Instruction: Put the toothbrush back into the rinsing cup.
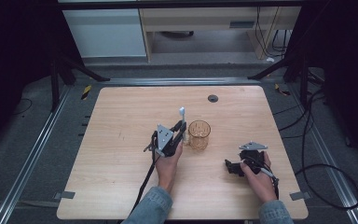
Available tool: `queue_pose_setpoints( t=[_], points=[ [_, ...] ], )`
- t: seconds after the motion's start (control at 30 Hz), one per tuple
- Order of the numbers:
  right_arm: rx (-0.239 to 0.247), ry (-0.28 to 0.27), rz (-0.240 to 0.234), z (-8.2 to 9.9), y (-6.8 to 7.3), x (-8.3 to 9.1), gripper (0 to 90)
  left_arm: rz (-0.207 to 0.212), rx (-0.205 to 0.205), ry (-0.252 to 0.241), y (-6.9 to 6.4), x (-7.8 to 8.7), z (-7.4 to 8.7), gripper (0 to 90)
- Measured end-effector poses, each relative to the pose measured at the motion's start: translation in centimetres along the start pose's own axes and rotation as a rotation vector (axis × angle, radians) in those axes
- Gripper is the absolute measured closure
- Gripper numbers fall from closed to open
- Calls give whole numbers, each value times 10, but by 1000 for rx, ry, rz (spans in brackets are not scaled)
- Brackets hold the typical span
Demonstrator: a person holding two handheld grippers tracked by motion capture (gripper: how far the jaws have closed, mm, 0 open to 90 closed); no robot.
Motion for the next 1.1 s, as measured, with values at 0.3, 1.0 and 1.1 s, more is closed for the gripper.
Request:
queue_pose_setpoints(
  t=[0.3, 1.0, 1.1],
  points=[
    [1, 0, 1, 0, 0, 0, 3, 1, 2, 18, 0, 0, 4, 786],
    [0, 0, 1, 0, 0, 0, 4, 9, -6, 44, -1, 1, 10, 785],
    [1, 0, 1, 0, 0, 0, 3, 11, -5, 51, -2, 1, 11, 785]
  ],
)
Point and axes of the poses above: each handheld gripper's, and its own axes: x roughly backward along the jaws, z roughly out of its underside, y roughly to its left, the point moved 1 cm from there along -x, roughly forward along the jaws, and after that the axes turned 7 degrees about -x, right-handed, at the moved point
